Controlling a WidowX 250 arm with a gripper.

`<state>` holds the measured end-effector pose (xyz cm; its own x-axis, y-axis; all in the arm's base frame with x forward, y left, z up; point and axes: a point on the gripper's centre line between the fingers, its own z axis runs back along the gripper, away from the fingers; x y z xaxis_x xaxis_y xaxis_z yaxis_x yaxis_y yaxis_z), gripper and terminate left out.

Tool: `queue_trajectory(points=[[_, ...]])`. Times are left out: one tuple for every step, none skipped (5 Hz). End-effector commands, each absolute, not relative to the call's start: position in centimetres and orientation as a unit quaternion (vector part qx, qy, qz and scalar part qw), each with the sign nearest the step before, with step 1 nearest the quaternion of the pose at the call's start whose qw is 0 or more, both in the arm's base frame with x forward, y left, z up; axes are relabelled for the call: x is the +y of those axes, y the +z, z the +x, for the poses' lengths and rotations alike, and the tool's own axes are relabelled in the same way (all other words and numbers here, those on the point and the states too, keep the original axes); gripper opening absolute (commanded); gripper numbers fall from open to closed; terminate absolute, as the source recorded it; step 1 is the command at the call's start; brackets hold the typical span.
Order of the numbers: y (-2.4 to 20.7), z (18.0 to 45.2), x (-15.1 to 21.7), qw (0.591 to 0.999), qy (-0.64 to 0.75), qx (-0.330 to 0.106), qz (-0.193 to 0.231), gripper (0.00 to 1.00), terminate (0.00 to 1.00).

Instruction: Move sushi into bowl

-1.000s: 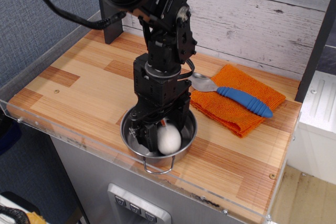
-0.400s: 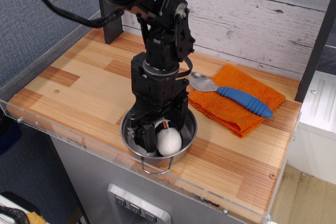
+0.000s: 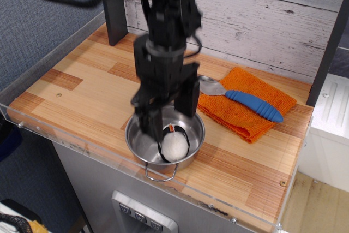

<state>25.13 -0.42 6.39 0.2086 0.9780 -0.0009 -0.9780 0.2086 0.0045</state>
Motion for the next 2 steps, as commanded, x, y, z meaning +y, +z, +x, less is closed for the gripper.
queue_trajectory(points=[[12.3, 23.9, -0.4, 0.778, 0.625, -0.050, -0.041, 1.00, 0.00], [13.8, 22.9, -0.8, 0.767, 0.634, -0.058, -0.080, 1.00, 0.00]])
